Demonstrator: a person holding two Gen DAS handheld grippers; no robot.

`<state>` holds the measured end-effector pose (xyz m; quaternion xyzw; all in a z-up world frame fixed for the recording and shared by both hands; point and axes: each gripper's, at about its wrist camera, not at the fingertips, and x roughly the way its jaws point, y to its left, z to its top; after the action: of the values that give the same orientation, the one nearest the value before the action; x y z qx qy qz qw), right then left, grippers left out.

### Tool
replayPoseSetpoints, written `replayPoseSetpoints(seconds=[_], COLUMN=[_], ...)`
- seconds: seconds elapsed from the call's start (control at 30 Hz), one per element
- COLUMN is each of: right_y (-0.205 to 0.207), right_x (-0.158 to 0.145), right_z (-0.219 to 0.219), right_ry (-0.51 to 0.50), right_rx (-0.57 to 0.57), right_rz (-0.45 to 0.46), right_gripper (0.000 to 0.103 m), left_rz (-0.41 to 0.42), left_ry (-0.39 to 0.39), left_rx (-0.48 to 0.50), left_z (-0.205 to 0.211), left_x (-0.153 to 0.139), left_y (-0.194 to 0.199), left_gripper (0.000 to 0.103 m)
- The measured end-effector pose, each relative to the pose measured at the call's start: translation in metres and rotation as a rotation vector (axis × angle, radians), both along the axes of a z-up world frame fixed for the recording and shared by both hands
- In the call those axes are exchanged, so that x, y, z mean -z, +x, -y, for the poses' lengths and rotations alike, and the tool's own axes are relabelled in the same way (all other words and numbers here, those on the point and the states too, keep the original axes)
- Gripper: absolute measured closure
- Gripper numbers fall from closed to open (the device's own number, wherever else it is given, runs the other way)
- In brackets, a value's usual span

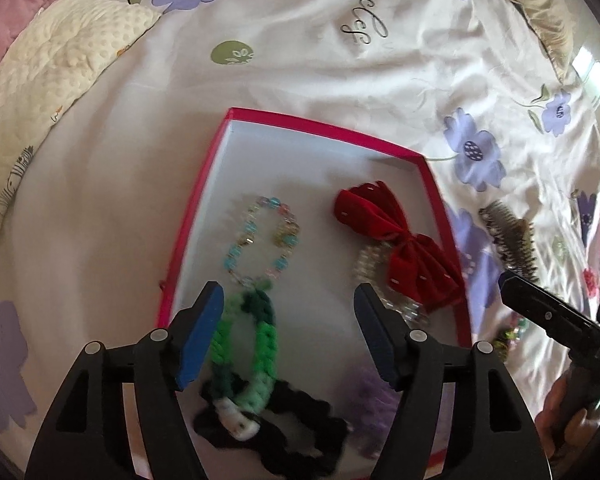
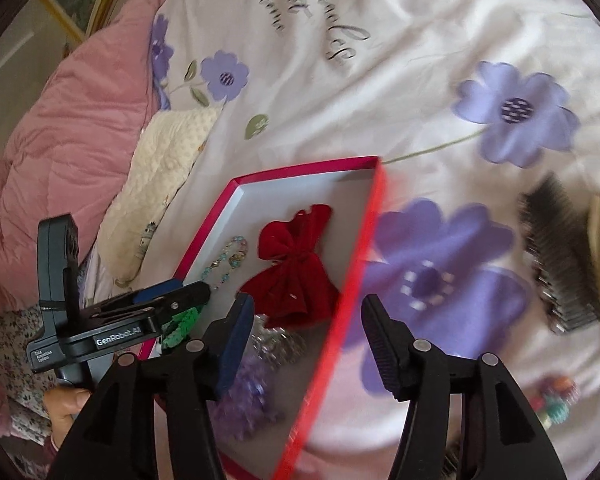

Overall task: Organize jewelry
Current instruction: 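Open both tools to release the items in the box and withdraw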

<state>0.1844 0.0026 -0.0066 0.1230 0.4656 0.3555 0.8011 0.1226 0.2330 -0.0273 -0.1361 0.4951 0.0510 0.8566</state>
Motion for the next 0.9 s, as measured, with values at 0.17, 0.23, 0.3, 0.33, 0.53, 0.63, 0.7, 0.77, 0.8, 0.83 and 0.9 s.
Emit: replayPoseSetpoints(seconds=[0.17, 0.23, 0.3, 0.33, 0.53, 0.63, 0.7, 0.77, 0.8, 0.83, 0.9], right_y=[-0.007, -0.010, -0.014, -0.016, -0.026, -0.029, -0.030, -0.029, -0.029, -0.029, -0.028], right_x=[0.003, 0.006, 0.008, 0.009, 0.012, 0.014, 0.016, 0.018, 0.019, 0.019, 0.020], right_z=[0.037, 0.052, 0.066, 0.074, 0.121, 0.144, 0.156, 0.166, 0.170, 0.173, 0.179], right_ry=[0.004, 0.002, 0.003, 0.004, 0.006, 0.003, 0.006, 0.005, 0.005, 0.007, 0.011], right_rx=[0.067, 0.093, 0.117, 0.131, 0.214, 0.254, 0.278, 0.296, 0.305, 0.312, 0.324], right_rz=[-0.017, -0.023, -0.030, -0.034, -0.042, -0.039, -0.044, -0.049, -0.051, -0.054, -0.057], right_gripper=[0.043, 0.043, 0.043, 0.043, 0.042, 0.040, 0.039, 0.039, 0.039, 0.039, 0.039], left_rz=[0.020, 0.030, 0.037, 0.040, 0.034, 0.034, 0.033, 0.033, 0.032, 0.031, 0.029], left_ry=[-0.026, -0.038, -0.050, -0.056, -0.072, -0.082, -0.083, -0.083, -0.084, -0.083, -0.084], left_rx=[0.029, 0.043, 0.062, 0.069, 0.130, 0.152, 0.165, 0.178, 0.185, 0.189, 0.198], left_z=[0.022, 0.032, 0.043, 0.048, 0.083, 0.095, 0.103, 0.110, 0.114, 0.117, 0.123], left_x=[-0.010, -0.014, -0.018, -0.019, -0.022, -0.024, -0.025, -0.026, -0.027, -0.027, -0.027], left_y=[-0.009, -0.013, -0.015, -0.017, -0.019, -0.019, -0.019, -0.017, -0.016, -0.016, -0.013], left_gripper=[0.032, 0.028, 0.027, 0.027, 0.027, 0.027, 0.027, 0.027, 0.027, 0.027, 0.027])
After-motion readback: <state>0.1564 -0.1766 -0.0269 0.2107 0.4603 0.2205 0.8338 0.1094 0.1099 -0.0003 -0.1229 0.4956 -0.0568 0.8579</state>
